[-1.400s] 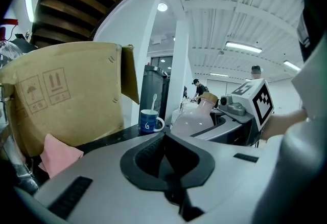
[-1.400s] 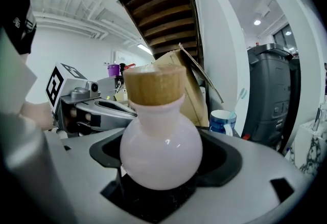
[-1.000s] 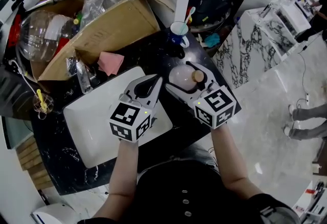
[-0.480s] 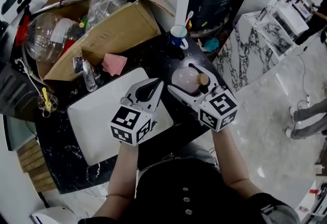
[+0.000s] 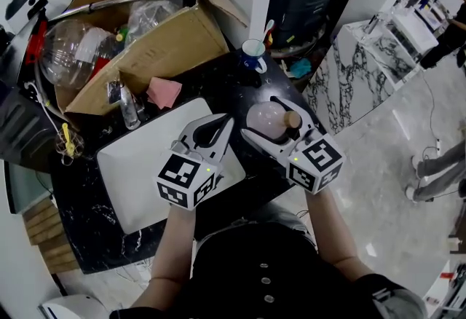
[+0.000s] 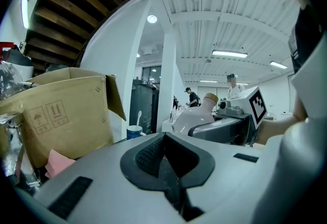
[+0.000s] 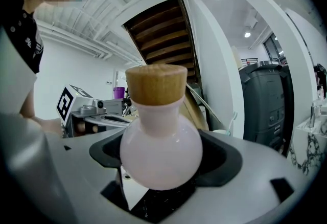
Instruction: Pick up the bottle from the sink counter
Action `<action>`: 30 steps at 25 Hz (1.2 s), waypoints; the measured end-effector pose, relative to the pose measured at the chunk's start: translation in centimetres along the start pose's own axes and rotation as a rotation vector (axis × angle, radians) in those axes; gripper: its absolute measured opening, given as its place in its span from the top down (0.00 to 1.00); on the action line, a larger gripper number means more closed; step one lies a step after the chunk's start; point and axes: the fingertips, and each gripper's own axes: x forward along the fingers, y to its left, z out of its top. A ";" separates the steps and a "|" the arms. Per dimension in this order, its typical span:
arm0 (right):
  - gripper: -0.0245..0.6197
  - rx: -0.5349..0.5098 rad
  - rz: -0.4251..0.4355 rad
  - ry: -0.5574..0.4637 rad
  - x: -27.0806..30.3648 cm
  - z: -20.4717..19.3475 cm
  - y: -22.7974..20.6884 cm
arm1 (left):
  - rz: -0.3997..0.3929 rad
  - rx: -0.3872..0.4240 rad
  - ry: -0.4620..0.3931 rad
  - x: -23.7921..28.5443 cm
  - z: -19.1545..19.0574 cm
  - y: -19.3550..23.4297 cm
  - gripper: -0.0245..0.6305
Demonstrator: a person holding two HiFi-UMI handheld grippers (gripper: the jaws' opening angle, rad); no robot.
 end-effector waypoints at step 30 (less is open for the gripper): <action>0.33 0.047 0.063 -0.032 0.1 -0.7 2.1 | -0.012 -0.046 0.027 -0.7 -1.5 -0.3 0.93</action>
